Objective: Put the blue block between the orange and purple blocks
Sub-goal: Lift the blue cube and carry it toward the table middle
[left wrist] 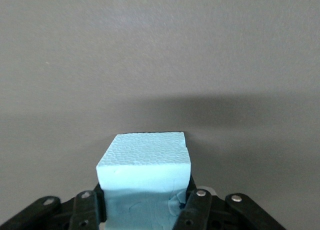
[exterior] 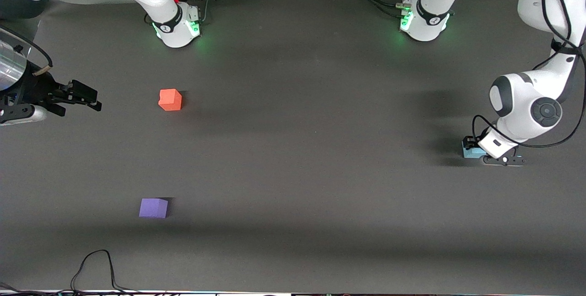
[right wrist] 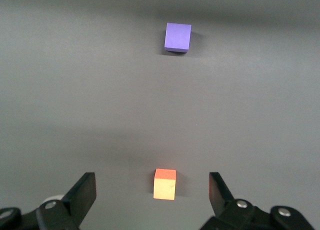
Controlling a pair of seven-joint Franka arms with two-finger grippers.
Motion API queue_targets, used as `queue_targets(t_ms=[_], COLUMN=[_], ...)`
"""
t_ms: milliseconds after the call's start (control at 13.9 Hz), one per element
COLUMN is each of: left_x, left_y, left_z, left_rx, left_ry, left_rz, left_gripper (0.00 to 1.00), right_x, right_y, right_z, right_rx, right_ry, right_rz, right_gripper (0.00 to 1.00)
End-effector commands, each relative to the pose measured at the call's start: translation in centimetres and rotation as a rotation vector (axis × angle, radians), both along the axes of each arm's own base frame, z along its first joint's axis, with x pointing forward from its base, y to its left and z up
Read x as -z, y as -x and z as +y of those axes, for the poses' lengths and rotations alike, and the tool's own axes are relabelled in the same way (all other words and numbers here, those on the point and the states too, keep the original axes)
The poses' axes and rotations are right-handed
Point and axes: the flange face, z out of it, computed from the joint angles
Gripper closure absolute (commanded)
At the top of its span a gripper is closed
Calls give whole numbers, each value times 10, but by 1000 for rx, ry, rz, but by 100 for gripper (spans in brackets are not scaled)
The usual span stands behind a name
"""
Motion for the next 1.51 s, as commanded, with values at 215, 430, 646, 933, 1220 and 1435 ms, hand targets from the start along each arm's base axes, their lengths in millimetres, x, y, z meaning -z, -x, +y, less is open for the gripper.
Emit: queue_targets(t_ms=[215, 430, 646, 933, 1220, 1435], left_x=[-158, -206, -231, -216, -173, -102], left_y=[-60, -72, -62, -37, -4, 48], left_z=[-32, -128, -249, -431, -571, -657], left_rx=[-20, -63, -128, -213, -232, -213], left_ry=[0, -35, -31, 5, 44, 66], left_rz=[124, 140, 99, 65, 18, -73], left_gripper=[56, 56, 56, 56, 56, 56], right_x=[-4, -4, -4, -4, -3, -1], right_y=[6, 6, 6, 6, 5, 4], right_z=[-1, -2, -3, -3, -3, -3], right_rx=[-25, -24, -22, -22, -24, -22], right_ry=[7, 7, 9, 9, 8, 10], right_rz=[-5, -7, -7, -7, -5, -2], right_gripper=[0, 0, 0, 0, 0, 0])
